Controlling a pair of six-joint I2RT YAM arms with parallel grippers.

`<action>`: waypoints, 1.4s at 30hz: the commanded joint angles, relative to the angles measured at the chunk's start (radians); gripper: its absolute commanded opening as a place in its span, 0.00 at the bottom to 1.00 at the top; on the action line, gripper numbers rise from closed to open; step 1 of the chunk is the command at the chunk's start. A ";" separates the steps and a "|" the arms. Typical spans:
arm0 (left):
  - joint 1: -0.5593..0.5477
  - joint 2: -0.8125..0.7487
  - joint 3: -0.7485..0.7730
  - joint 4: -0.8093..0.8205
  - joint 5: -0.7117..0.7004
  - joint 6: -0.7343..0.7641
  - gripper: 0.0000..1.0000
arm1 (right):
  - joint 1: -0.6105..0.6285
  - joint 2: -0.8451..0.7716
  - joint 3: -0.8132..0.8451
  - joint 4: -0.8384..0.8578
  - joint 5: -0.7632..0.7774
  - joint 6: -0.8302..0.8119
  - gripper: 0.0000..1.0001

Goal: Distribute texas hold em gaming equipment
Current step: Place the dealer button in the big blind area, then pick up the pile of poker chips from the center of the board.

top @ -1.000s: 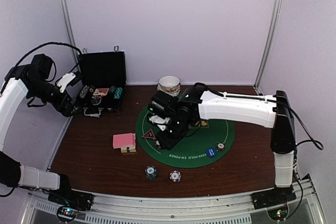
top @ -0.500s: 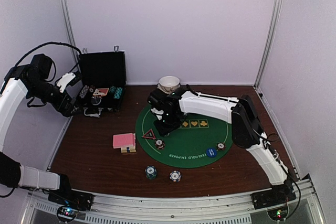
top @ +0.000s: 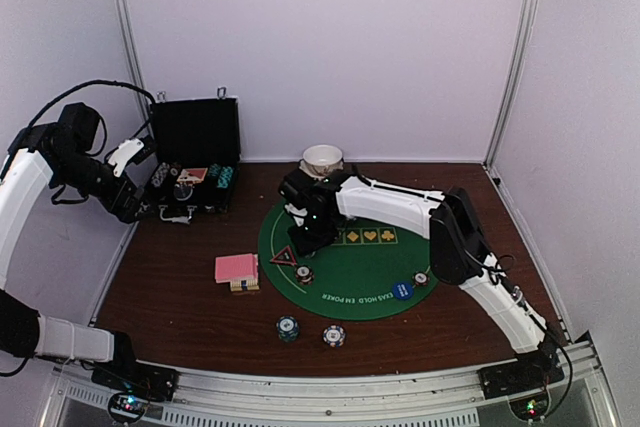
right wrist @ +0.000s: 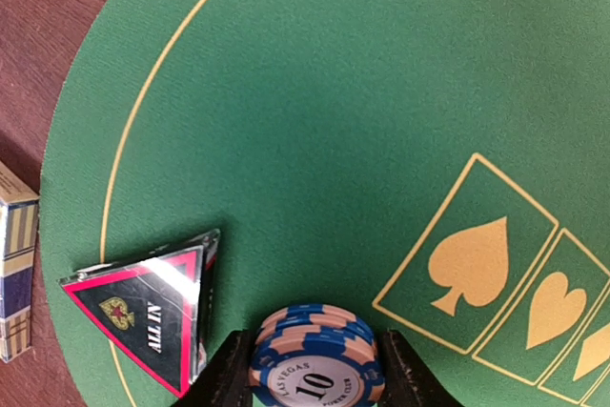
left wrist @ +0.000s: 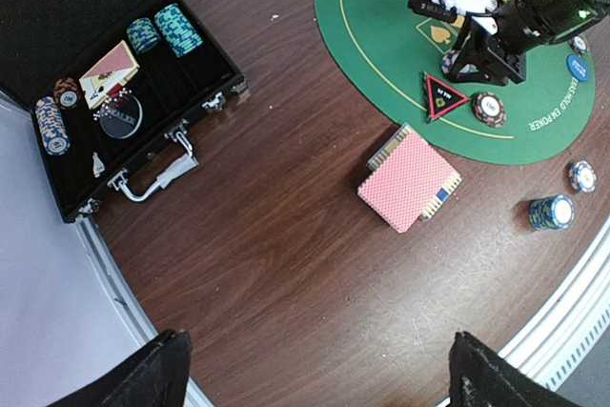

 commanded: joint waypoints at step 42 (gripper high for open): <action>0.008 -0.021 0.019 -0.006 0.011 0.009 0.97 | 0.321 -0.600 -0.849 0.131 -0.052 -0.021 0.88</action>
